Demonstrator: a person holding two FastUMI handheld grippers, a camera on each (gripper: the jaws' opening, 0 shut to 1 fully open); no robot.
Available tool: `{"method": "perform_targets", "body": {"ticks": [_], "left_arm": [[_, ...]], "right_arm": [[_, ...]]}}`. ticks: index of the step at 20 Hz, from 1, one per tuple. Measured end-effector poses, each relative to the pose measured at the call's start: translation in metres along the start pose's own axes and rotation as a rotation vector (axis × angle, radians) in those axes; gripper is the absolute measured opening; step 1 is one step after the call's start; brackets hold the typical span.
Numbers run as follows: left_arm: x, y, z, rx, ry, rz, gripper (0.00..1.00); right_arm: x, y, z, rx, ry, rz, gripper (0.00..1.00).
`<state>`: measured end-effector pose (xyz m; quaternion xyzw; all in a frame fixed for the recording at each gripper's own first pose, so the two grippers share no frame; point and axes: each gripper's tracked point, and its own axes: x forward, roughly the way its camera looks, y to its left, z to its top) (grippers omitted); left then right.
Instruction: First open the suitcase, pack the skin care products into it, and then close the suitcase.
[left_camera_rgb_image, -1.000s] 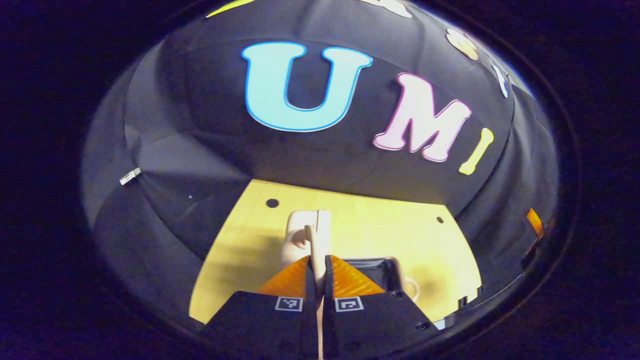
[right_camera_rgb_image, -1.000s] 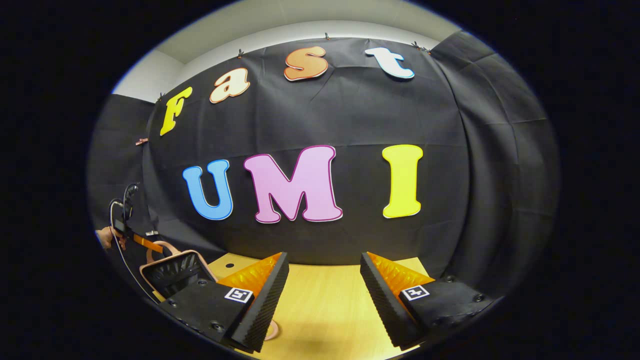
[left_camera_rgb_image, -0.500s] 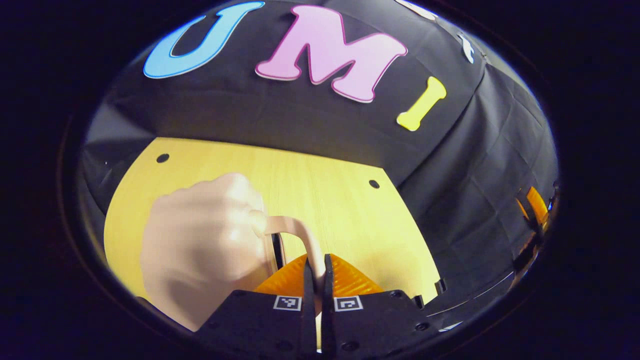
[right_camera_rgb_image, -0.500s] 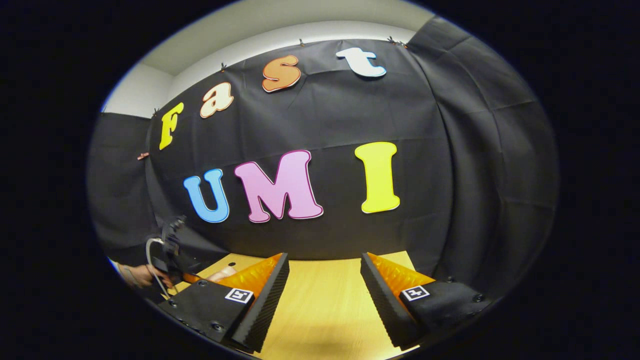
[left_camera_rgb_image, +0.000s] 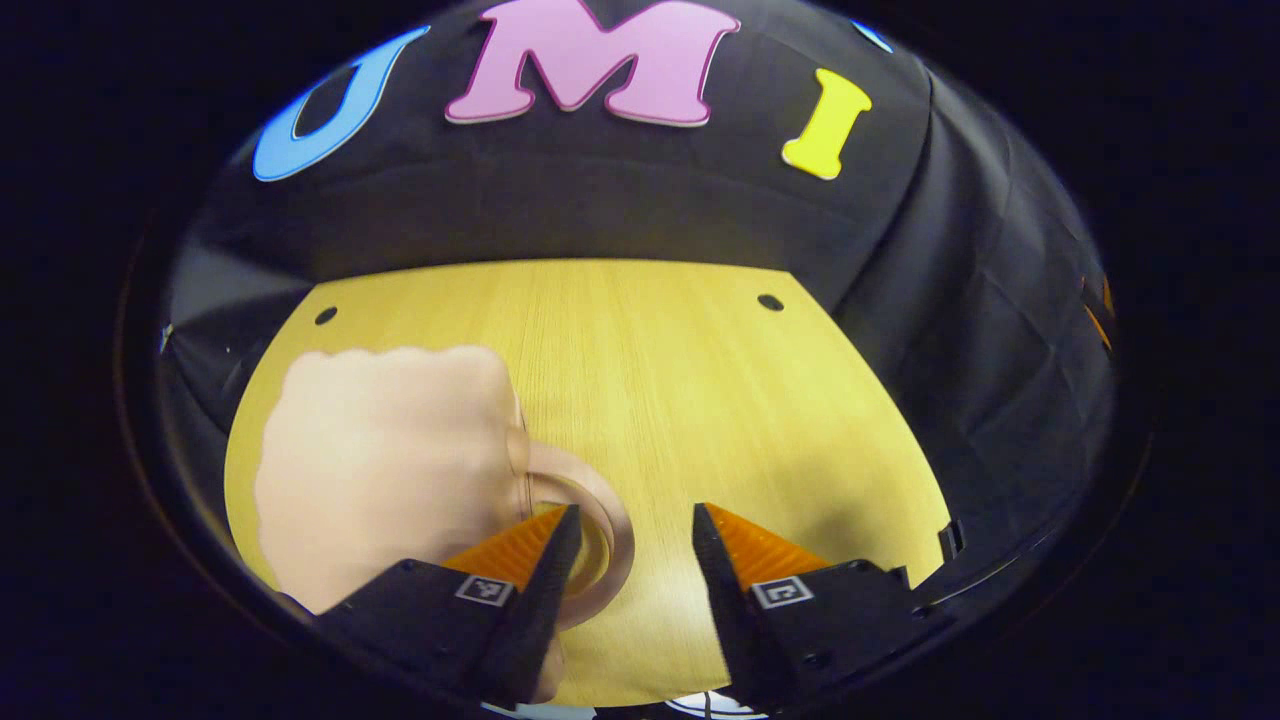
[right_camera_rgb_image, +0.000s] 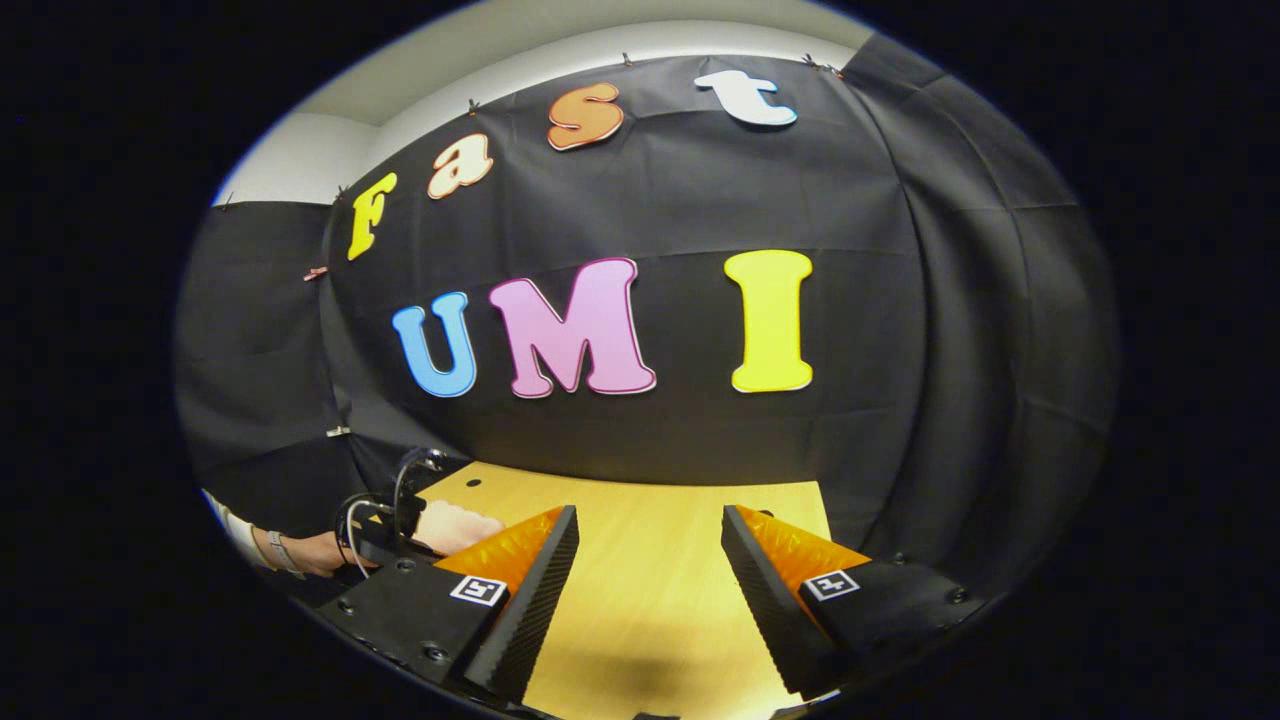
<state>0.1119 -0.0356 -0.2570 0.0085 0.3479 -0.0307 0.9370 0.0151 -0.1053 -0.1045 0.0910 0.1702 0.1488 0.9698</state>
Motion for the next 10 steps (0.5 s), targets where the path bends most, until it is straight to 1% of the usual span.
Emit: {"method": "perform_targets", "body": {"ticks": [1,2,5,6,8,10], "left_arm": [[-0.015,0.000,0.020,0.015,-0.059,0.018,0.77],[-0.039,0.000,0.046,0.030,-0.142,0.043,0.91],[-0.115,-0.003,0.119,0.074,-0.385,0.084,0.94],[-0.139,-0.003,0.135,0.107,-0.458,0.117,0.96],[-0.180,-0.006,0.159,0.186,-0.579,0.182,0.96],[-0.219,-0.011,0.173,0.236,-0.665,0.217,0.96]], "right_arm": [[0.001,0.007,0.003,-0.013,-0.003,0.000,0.92],[0.002,0.018,0.009,-0.028,-0.012,0.008,0.92],[0.004,0.052,0.028,-0.043,-0.039,0.018,0.92],[0.008,0.064,0.039,-0.047,-0.053,0.018,0.92],[0.018,0.081,0.058,-0.079,-0.076,0.002,0.92],[0.024,0.104,0.083,-0.113,-0.139,0.003,0.92]]}}
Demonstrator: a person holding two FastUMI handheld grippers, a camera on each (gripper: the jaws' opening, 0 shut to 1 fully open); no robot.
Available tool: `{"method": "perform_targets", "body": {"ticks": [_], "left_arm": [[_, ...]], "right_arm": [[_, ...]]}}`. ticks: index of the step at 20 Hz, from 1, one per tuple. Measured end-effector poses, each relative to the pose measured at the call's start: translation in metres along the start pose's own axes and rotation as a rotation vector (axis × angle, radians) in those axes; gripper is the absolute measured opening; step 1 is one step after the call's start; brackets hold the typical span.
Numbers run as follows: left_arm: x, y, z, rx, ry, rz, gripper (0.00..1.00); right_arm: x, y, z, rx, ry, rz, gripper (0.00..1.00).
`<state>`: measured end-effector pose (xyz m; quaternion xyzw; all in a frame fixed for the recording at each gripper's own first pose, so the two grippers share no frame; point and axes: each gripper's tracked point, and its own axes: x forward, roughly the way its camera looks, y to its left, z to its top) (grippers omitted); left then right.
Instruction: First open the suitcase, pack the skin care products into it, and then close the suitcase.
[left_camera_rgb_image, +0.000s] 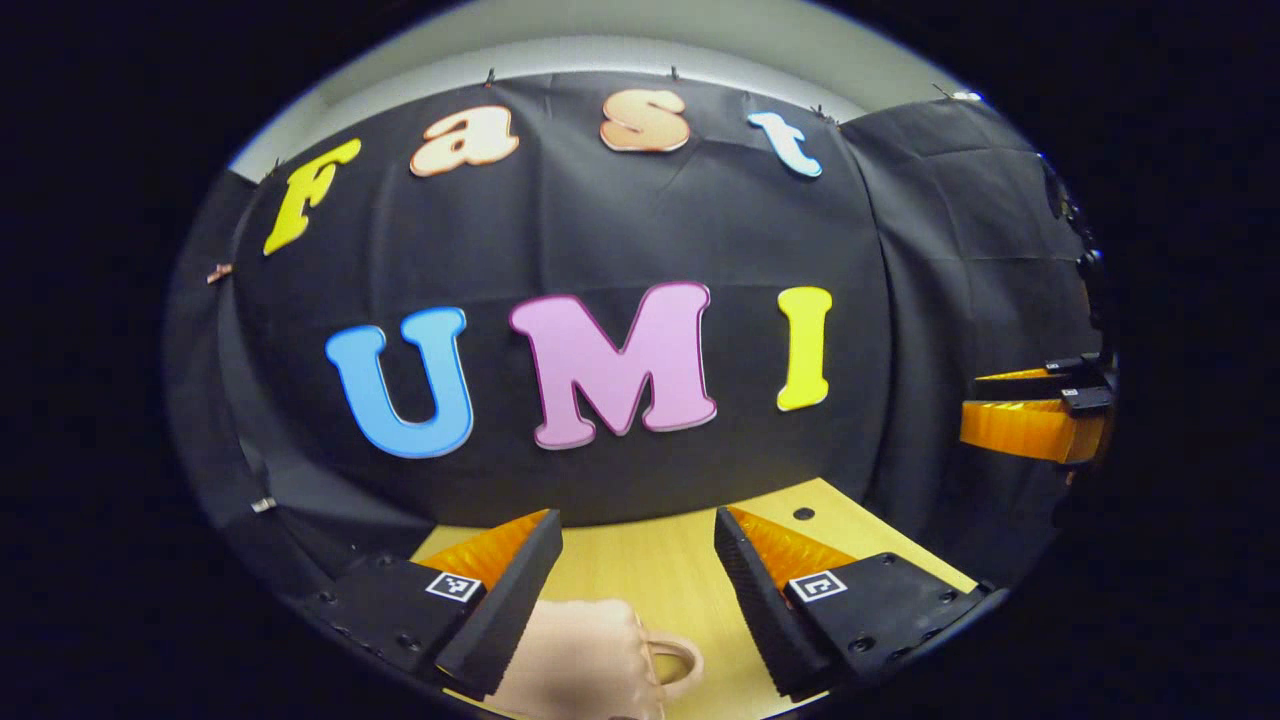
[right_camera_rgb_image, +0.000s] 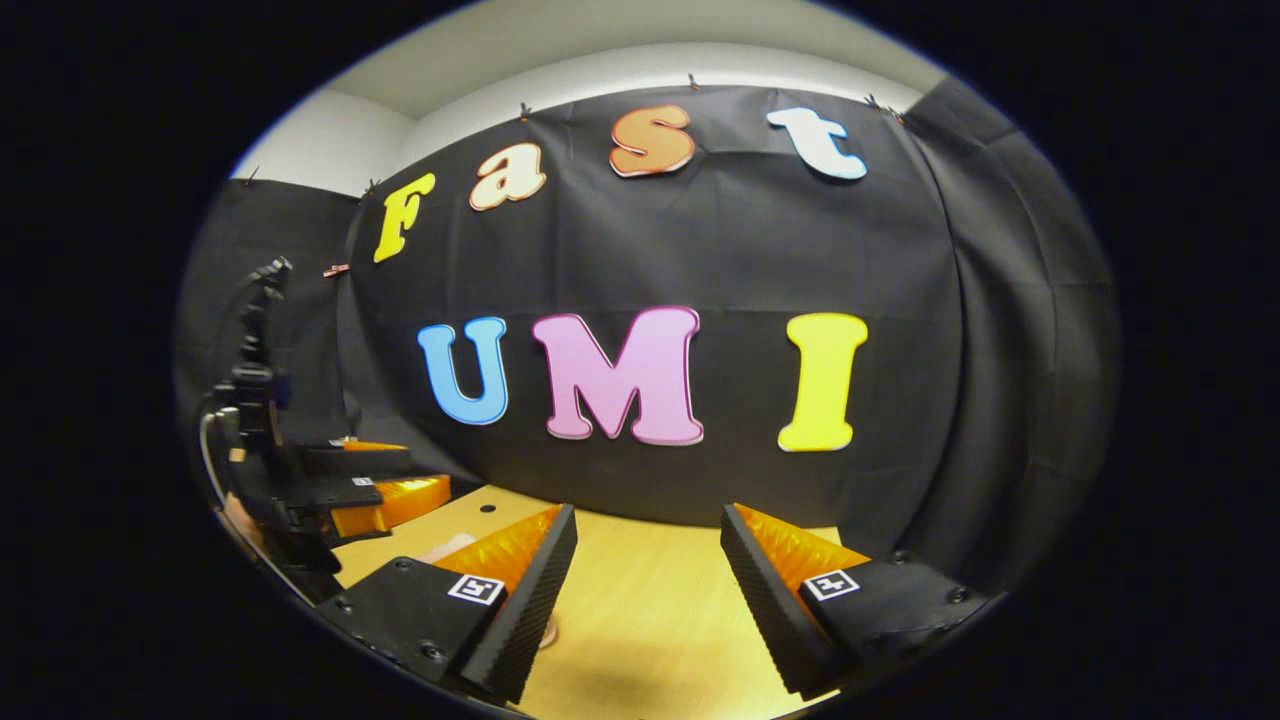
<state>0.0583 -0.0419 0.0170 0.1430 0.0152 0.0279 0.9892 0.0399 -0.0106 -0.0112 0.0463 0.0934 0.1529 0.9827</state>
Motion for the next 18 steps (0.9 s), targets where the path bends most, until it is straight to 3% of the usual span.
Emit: {"method": "perform_targets", "body": {"ticks": [5,10,15,18], "left_arm": [[-0.024,-0.011,0.016,-0.048,-0.026,-0.014,0.97],[-0.038,0.000,0.021,-0.087,-0.040,0.007,0.97],[-0.045,0.015,0.026,-0.199,-0.035,0.010,0.97],[-0.055,0.027,0.027,-0.213,-0.042,0.052,0.98]], "right_arm": [[0.016,0.043,0.019,0.047,-0.055,0.021,0.93],[0.021,0.042,0.017,0.010,-0.068,-0.040,0.93],[0.016,0.043,0.025,-0.020,-0.123,-0.082,0.95],[0.017,0.035,0.034,-0.036,-0.159,-0.118,0.95]]}}
